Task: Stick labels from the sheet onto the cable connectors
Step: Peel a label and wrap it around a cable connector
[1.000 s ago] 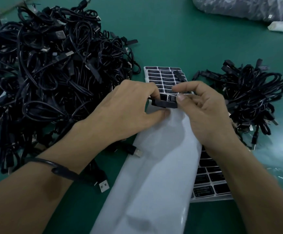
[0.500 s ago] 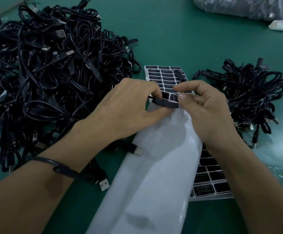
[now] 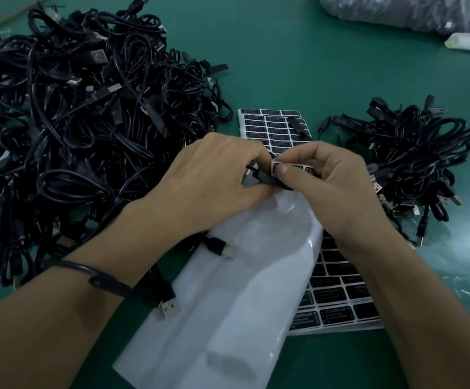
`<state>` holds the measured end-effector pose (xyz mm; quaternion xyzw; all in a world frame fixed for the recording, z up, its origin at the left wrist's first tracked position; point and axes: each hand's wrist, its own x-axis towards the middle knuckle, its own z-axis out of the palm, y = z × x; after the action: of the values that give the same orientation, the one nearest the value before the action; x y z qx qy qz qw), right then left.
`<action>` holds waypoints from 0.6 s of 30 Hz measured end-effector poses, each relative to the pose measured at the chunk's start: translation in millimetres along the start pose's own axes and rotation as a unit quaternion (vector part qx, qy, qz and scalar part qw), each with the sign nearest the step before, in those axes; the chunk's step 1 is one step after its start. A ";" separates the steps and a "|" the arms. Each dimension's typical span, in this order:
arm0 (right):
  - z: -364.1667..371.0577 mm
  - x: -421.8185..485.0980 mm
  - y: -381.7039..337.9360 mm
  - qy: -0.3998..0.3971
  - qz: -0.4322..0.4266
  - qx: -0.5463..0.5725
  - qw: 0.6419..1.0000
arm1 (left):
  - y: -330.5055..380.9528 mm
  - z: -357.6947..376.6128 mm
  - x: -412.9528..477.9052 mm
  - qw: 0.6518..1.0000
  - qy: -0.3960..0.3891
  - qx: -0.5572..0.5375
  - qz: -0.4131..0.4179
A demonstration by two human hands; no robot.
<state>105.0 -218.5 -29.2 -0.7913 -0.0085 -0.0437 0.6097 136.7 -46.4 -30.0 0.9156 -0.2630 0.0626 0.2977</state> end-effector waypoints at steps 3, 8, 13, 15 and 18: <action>-1.3 0.6 0.1 0.006 0.011 -0.011 1.000 | 0.2 -1.1 -0.5 1.000 0.012 -0.006 0.011; -2.7 -0.2 1.4 0.024 0.021 -0.026 0.999 | -2.5 0.0 -1.0 0.999 0.047 -0.007 0.012; -2.4 -1.8 0.4 0.023 0.026 0.024 0.999 | -1.3 2.3 -1.3 0.998 0.050 -0.038 0.001; -0.7 -1.4 0.7 0.022 0.027 0.036 0.999 | -0.6 2.4 -0.8 0.998 0.050 -0.048 -0.009; 1.8 -0.9 1.9 0.031 0.025 0.039 0.998 | 0.3 3.2 -0.8 0.997 0.045 -0.051 -0.023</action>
<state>104.4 -217.2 -31.6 -0.7655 0.0284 -0.0522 0.6407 135.7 -48.1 -32.7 0.9012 -0.2314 0.0831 0.3570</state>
